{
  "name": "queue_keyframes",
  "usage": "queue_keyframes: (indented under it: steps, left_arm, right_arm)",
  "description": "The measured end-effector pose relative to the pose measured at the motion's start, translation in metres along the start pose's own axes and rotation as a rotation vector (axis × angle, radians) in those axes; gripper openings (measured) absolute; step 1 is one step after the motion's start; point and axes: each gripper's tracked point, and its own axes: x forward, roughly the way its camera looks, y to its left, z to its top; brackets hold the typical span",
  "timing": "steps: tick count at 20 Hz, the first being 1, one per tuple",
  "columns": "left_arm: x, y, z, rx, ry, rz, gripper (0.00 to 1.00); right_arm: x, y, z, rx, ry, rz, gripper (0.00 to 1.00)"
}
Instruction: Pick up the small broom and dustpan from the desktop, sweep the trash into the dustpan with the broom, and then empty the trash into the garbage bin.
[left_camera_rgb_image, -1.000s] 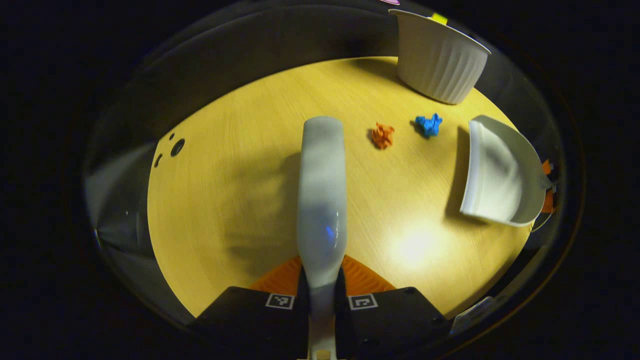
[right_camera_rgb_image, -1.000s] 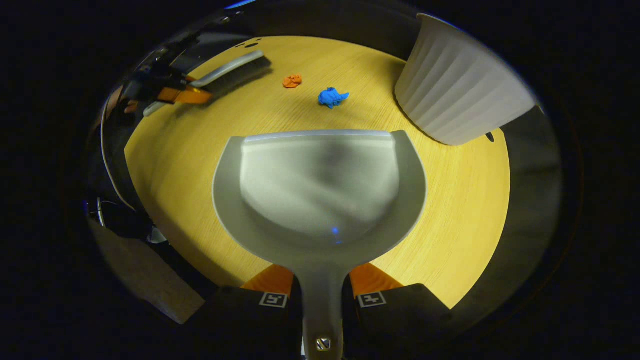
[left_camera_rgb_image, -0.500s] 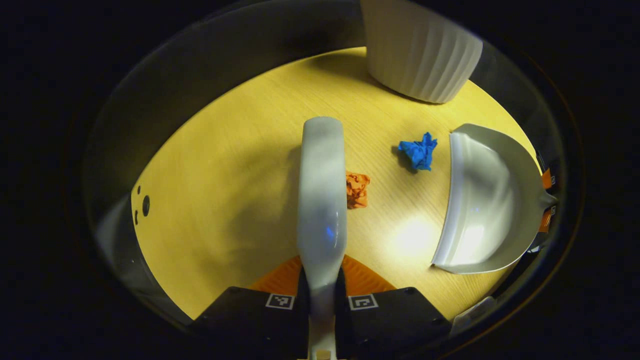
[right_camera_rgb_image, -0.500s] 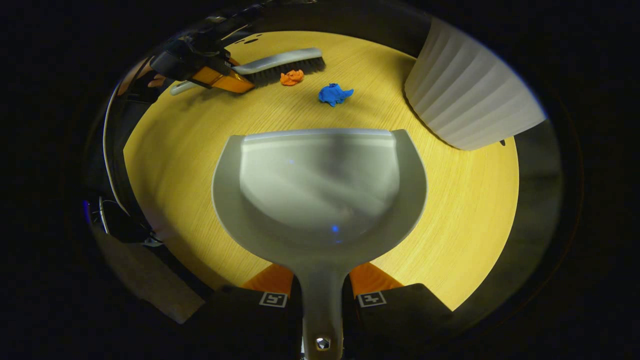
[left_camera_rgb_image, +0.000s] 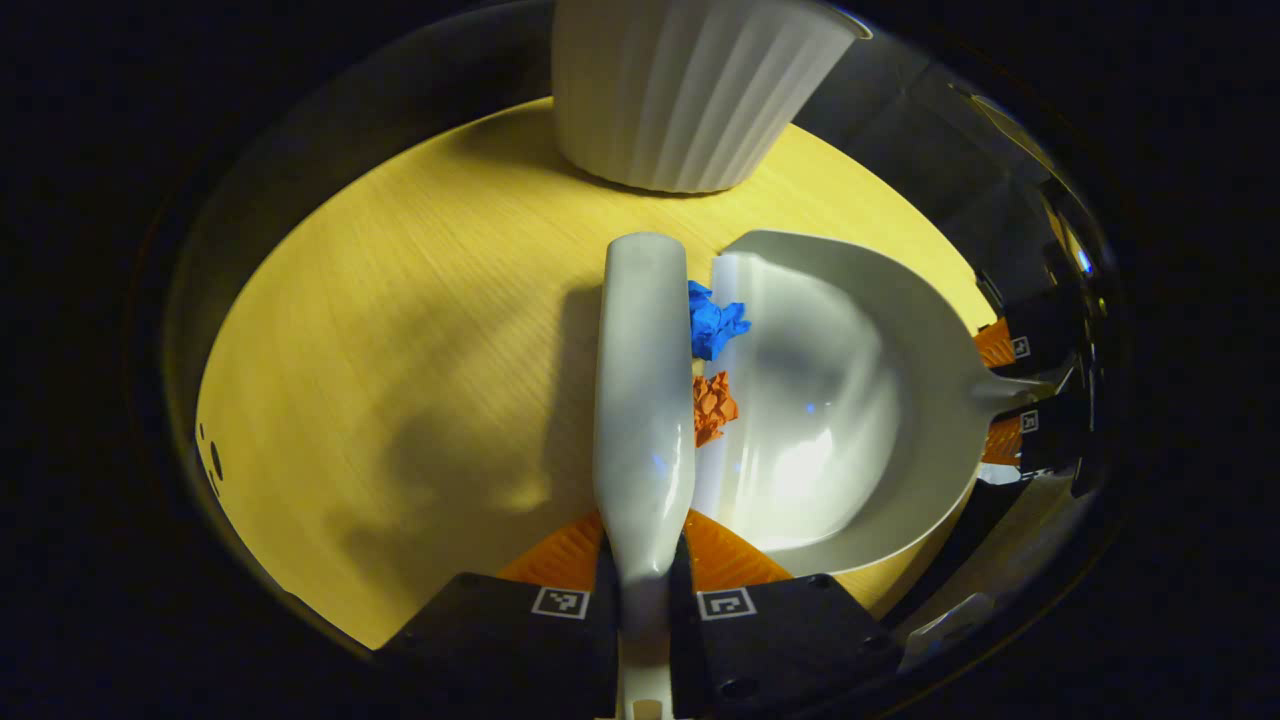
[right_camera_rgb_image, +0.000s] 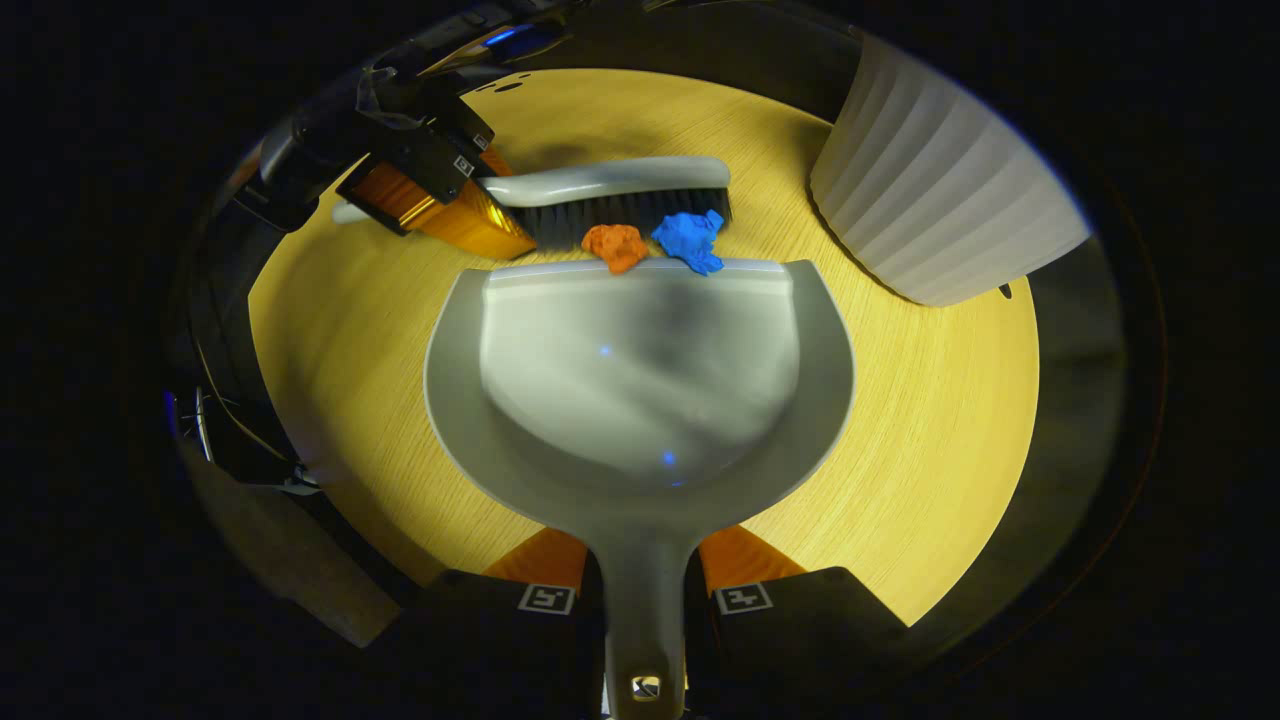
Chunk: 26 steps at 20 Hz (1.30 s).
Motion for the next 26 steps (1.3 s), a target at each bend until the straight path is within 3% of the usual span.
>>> queue_keyframes:
  steps: [4, 9, 12, 14, 17, 20, 26]
  left_arm:
    - [-0.009, -0.03, -0.004, -0.024, -0.008, -0.094, 0.23]
    - [-0.04, -0.041, -0.005, -0.06, -0.071, -0.111, 0.25]
    - [-0.073, -0.037, -0.01, -0.104, -0.148, -0.073, 0.25]
    - [-0.086, -0.035, -0.011, -0.142, -0.192, -0.053, 0.24]
    - [-0.075, -0.031, -0.021, -0.048, -0.144, 0.011, 0.25]
    - [-0.075, -0.027, -0.024, 0.059, -0.105, 0.081, 0.25]
    - [-0.077, -0.025, -0.026, 0.109, -0.085, 0.137, 0.26]
  right_arm:
    - [0.003, -0.002, -0.006, 0.001, -0.028, 0.002, 0.36]
    - [0.009, 0.001, -0.006, 0.015, -0.111, 0.002, 0.36]
    - [0.006, 0.002, -0.005, 0.043, -0.133, -0.018, 0.32]
    - [0.001, 0.006, -0.001, 0.072, -0.144, -0.024, 0.36]
    - [-0.019, 0.014, -0.005, 0.086, -0.163, -0.03, 0.39]
    - [-0.022, 0.017, -0.004, 0.112, -0.183, -0.034, 0.36]
    - [-0.034, 0.027, -0.018, 0.164, -0.208, -0.048, 0.39]
